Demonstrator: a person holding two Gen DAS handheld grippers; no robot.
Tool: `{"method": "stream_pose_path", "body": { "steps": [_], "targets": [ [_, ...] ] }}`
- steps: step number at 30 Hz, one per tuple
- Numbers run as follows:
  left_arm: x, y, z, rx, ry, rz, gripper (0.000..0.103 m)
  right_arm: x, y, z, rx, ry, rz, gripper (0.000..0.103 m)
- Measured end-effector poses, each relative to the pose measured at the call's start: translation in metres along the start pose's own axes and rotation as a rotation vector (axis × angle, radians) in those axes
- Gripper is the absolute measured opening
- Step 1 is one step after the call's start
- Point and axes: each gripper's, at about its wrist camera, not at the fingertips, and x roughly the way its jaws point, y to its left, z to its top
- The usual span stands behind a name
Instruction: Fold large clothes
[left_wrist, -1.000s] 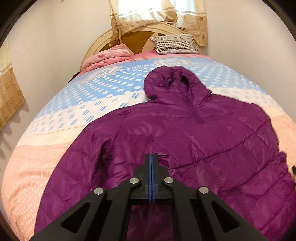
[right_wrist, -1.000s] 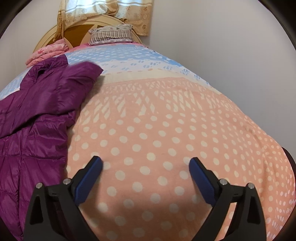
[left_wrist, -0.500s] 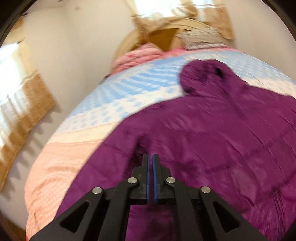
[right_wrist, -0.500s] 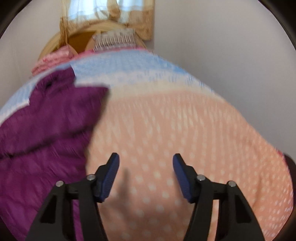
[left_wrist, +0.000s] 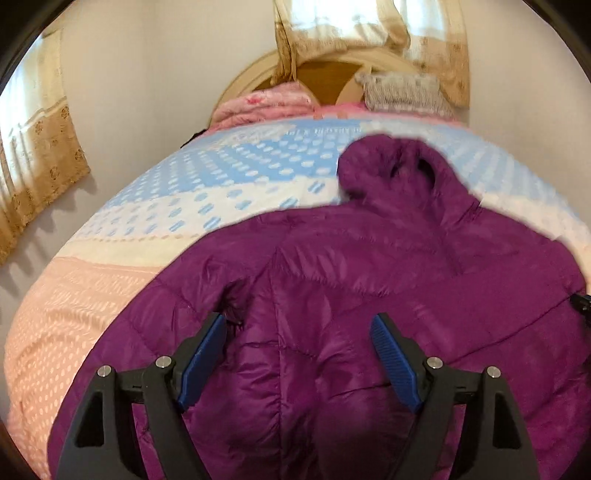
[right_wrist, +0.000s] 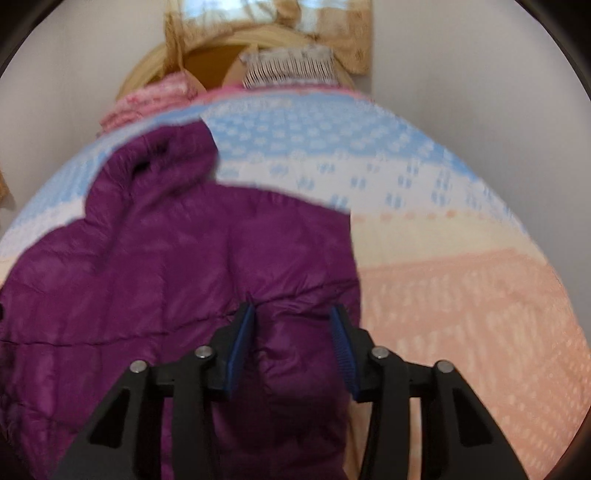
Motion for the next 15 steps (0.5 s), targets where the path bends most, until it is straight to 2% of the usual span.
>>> {"method": "stream_pose_path", "body": {
  "steps": [1,4,6,9,12,14,15],
  "targets": [
    [0.009,-0.003,-0.003,0.015,0.023,0.021,0.081,0.006,-0.003,-0.005,0.002,0.012,-0.01,0.045],
    [0.029,-0.01,-0.013,0.038,0.068,0.025,0.081,0.005,-0.013,-0.012,0.026,-0.001,0.017,0.045],
    [0.031,-0.011,-0.015,0.04,0.064,0.021,0.081,0.005,-0.013,-0.012,0.02,0.003,0.013,0.044],
    [0.015,-0.001,-0.011,0.003,0.059,-0.018,0.081,-0.008,-0.008,-0.006,-0.009,0.025,-0.034,0.044],
    [-0.023,0.014,-0.006,-0.059,-0.026,-0.071,0.081,-0.05,-0.004,-0.007,0.027,-0.021,0.039,0.051],
    [-0.032,0.01,-0.009,-0.072,-0.041,-0.092,0.091,-0.072,0.007,-0.014,0.007,-0.078,0.053,0.058],
    [-0.031,0.005,-0.012,-0.067,-0.028,-0.112,0.092,-0.077,0.016,-0.02,-0.009,-0.09,0.075,0.06]
  ]
}}
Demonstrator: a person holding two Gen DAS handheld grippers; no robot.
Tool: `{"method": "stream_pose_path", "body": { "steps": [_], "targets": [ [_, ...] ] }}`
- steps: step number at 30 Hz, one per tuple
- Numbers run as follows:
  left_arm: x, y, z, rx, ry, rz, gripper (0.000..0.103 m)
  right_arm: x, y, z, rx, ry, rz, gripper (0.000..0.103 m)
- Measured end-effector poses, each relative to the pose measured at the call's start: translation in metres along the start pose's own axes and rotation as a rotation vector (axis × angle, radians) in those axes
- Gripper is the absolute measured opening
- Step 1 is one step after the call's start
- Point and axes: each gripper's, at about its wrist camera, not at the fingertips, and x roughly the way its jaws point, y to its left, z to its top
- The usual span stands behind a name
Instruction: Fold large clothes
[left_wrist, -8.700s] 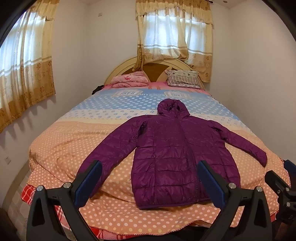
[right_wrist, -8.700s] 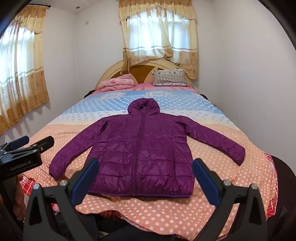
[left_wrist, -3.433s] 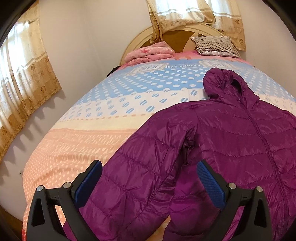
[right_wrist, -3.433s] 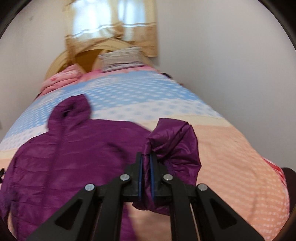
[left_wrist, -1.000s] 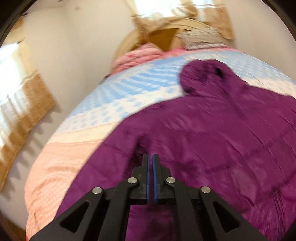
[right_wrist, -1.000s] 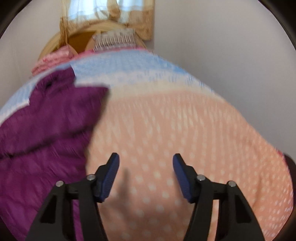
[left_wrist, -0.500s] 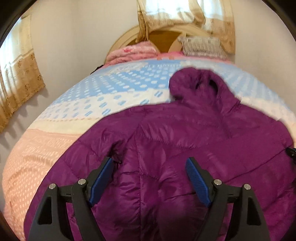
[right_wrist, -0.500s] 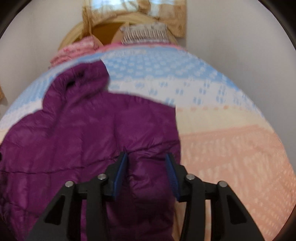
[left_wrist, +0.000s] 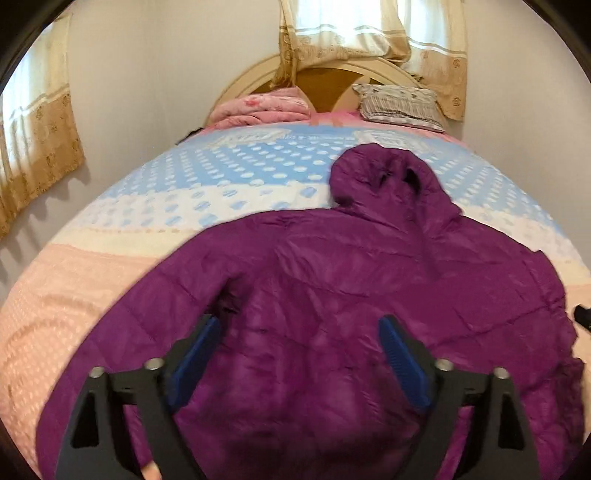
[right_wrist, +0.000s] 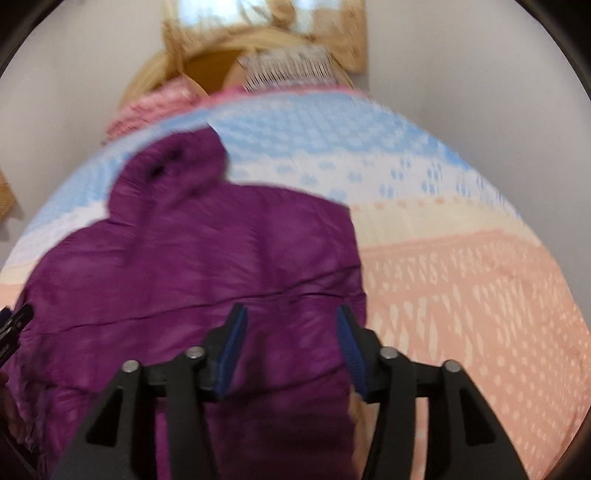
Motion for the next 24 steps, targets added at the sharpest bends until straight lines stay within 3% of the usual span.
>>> {"method": "stream_pose_path", "body": {
  "steps": [4,11,20,24],
  "targets": [
    [0.034,-0.023,-0.023,0.082,0.117,0.012,0.092,0.026,0.024,-0.022,-0.05,0.066,0.024,0.06],
    [0.053,-0.018,-0.029,0.042,0.176,-0.043,0.097,0.046,0.038,-0.043,-0.109,0.101,-0.026,0.061],
    [0.059,-0.019,-0.028,0.037,0.195,-0.052,0.101,0.045,0.039,-0.044,-0.128,0.088,-0.058,0.063],
    [0.047,-0.017,-0.021,0.075,0.191,-0.025,0.101,0.046,0.038,-0.041,-0.128,0.101,-0.068,0.069]
  ]
}}
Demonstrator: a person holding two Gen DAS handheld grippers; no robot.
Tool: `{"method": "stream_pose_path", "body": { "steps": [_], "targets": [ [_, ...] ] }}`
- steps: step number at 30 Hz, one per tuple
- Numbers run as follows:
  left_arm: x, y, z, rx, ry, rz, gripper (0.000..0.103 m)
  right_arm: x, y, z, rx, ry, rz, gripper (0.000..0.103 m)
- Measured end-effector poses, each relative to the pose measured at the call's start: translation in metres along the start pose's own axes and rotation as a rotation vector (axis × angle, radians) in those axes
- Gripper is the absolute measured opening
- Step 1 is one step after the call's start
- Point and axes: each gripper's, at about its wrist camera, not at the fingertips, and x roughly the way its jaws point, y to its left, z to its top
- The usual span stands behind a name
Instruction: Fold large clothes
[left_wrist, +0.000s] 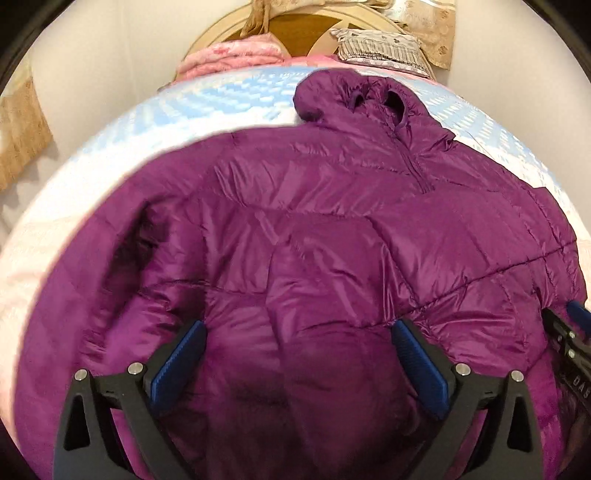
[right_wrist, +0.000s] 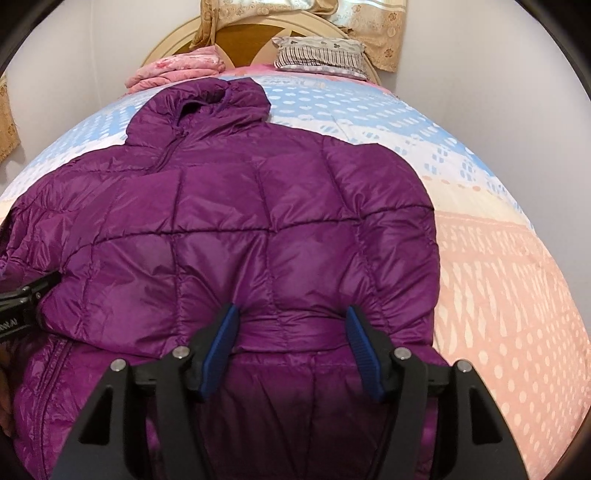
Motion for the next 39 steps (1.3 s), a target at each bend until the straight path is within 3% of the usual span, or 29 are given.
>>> {"method": "stream_pose_path", "body": {
  "steps": [1,4,6,10,13,16,21,25,26,27,28,29,30,33,36,39],
  "targets": [
    [-0.013,0.003,0.0,0.009,-0.019,0.023,0.101,-0.004,-0.004,0.001,0.008,0.008,0.02,0.07],
    [-0.067,0.027,-0.001,-0.002,-0.115,-0.022,0.101,-0.027,-0.015,-0.002,0.034,-0.016,0.041,0.072],
    [-0.097,0.051,-0.009,0.0,-0.162,-0.004,0.101,-0.046,-0.018,-0.011,0.024,-0.04,0.051,0.082],
    [-0.134,0.127,-0.048,-0.064,-0.207,0.134,0.101,-0.079,-0.014,-0.04,-0.037,-0.067,0.063,0.086],
    [-0.142,0.184,-0.089,-0.147,-0.178,0.262,0.101,-0.094,-0.005,-0.062,-0.091,-0.1,0.049,0.091],
    [-0.14,0.23,-0.134,-0.25,-0.103,0.317,0.101,-0.102,0.003,-0.075,-0.116,-0.116,0.051,0.091],
    [-0.125,0.271,-0.188,-0.393,0.01,0.309,0.101,-0.115,0.01,-0.082,-0.124,-0.136,0.082,0.091],
    [-0.111,0.279,-0.197,-0.467,0.005,0.196,0.099,-0.127,0.015,-0.083,-0.125,-0.164,0.102,0.091],
    [-0.11,0.279,-0.195,-0.468,-0.008,0.17,0.074,-0.129,0.015,-0.083,-0.123,-0.169,0.106,0.091],
    [-0.111,0.277,-0.193,-0.466,-0.028,0.113,0.06,-0.132,0.015,-0.083,-0.119,-0.176,0.11,0.091],
    [-0.113,0.274,-0.19,-0.456,-0.032,0.113,0.049,-0.133,0.013,-0.082,-0.108,-0.183,0.114,0.091],
    [-0.117,0.271,-0.186,-0.43,-0.034,0.126,0.023,-0.133,0.012,-0.081,-0.099,-0.186,0.115,0.091],
    [-0.122,0.268,-0.18,-0.39,-0.047,0.125,0.011,-0.133,0.008,-0.08,-0.081,-0.19,0.116,0.091],
    [-0.147,0.273,-0.159,-0.358,-0.118,0.167,0.009,-0.133,-0.004,-0.077,-0.036,-0.197,0.111,0.091],
    [-0.172,0.263,-0.122,-0.268,-0.222,0.261,0.008,-0.131,-0.017,-0.073,-0.008,-0.202,0.096,0.091],
    [-0.182,0.24,-0.076,-0.182,-0.314,0.284,0.008,-0.124,-0.031,-0.067,-0.005,-0.184,-0.002,0.091]
  ]
}}
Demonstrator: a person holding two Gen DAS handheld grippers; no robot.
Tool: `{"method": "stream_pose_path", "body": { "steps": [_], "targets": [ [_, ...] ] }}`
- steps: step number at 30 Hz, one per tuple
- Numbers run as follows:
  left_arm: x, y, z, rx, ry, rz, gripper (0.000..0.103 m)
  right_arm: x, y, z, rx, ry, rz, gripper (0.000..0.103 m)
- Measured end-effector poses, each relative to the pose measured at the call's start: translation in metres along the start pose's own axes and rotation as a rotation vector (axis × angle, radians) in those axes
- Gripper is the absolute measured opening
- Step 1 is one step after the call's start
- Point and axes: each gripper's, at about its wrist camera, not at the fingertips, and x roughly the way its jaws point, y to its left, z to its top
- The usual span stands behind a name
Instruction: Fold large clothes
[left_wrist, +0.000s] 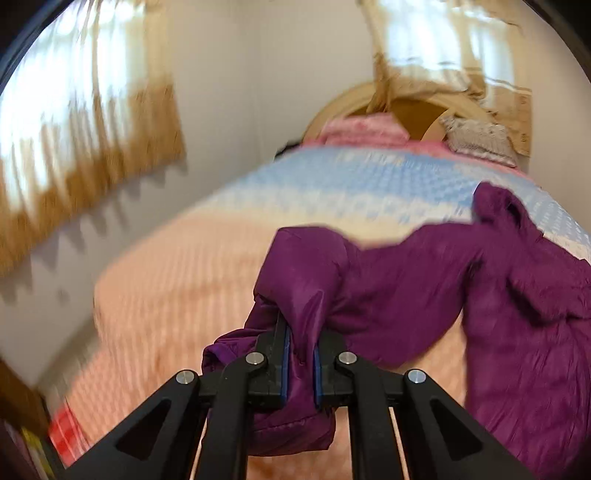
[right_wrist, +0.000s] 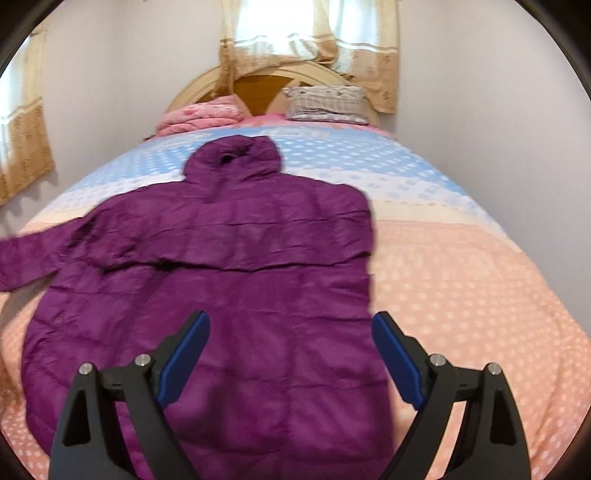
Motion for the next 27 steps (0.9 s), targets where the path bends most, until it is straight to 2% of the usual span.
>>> {"method": "stream_pose_path", "body": {
  "steps": [3,5,9,10,12,14,15,17,20,24,27],
  "targets": [
    [0.001,-0.038,0.027,0.036,-0.05,-0.057,0.008,0.01,-0.016,0.003,0.025,0.032,-0.066,0.092],
    [-0.006,-0.076,0.04,0.078,-0.093,-0.102,0.008,0.015,-0.032,0.003,0.062,0.051,-0.085,0.092],
    [-0.027,-0.165,0.053,0.174,-0.172,-0.248,0.009,0.017,-0.053,-0.001,0.103,0.06,-0.093,0.092],
    [-0.033,-0.189,0.053,0.197,-0.19,-0.297,0.012,0.019,-0.055,-0.002,0.106,0.062,-0.092,0.092],
    [-0.037,-0.229,0.05,0.253,-0.179,-0.354,0.028,0.019,-0.059,-0.005,0.112,0.067,-0.087,0.092],
    [-0.037,-0.259,0.046,0.264,-0.174,-0.38,0.095,0.02,-0.062,-0.008,0.112,0.072,-0.084,0.092],
    [-0.04,-0.267,0.043,0.256,-0.211,-0.371,0.099,0.021,-0.062,-0.008,0.11,0.073,-0.083,0.092],
    [-0.047,-0.275,0.041,0.271,-0.247,-0.386,0.099,0.02,-0.063,-0.008,0.108,0.074,-0.077,0.092],
    [-0.045,-0.271,0.039,0.274,-0.248,-0.391,0.099,0.02,-0.061,-0.006,0.105,0.071,-0.066,0.092],
    [-0.041,-0.236,0.036,0.209,-0.244,-0.336,0.099,0.022,-0.05,-0.001,0.089,0.065,-0.035,0.092],
    [-0.015,-0.211,0.03,0.195,-0.204,-0.23,0.099,0.023,-0.031,0.009,0.067,0.066,0.025,0.092]
  ]
}}
